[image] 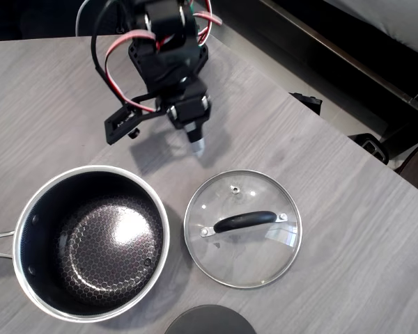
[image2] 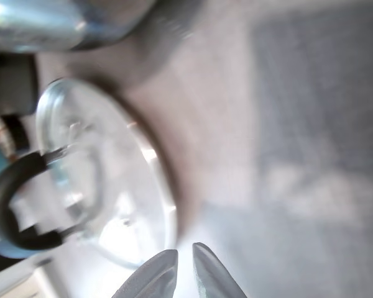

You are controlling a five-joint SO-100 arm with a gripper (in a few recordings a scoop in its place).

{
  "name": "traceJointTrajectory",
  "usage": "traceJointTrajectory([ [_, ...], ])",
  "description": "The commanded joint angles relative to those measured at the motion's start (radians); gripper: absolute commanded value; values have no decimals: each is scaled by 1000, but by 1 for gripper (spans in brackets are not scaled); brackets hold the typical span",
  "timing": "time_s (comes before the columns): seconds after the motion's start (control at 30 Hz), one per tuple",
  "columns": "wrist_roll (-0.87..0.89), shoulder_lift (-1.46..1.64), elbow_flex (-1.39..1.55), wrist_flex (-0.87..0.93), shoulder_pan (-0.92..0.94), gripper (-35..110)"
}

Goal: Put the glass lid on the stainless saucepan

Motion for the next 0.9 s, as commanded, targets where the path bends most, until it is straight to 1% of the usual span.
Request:
traceJointTrajectory([
  [0.0,87,-657,-588,49,-32,0],
  [0.07,166,-1003,-939,213,-48,0],
  [0.13,221,-1230,-1204,324,-57,0],
  [0.23,258,-1417,-1457,411,-60,0],
  [0.33,272,-1542,-1621,472,-61,2],
  [0.4,279,-1606,-1663,503,-69,7],
  [0.57,285,-1666,-1654,505,-69,16],
  [0.63,287,-1680,-1654,505,-67,26],
  [0.73,287,-1698,-1651,509,-67,33],
  [0.87,284,-1732,-1651,480,-69,34],
])
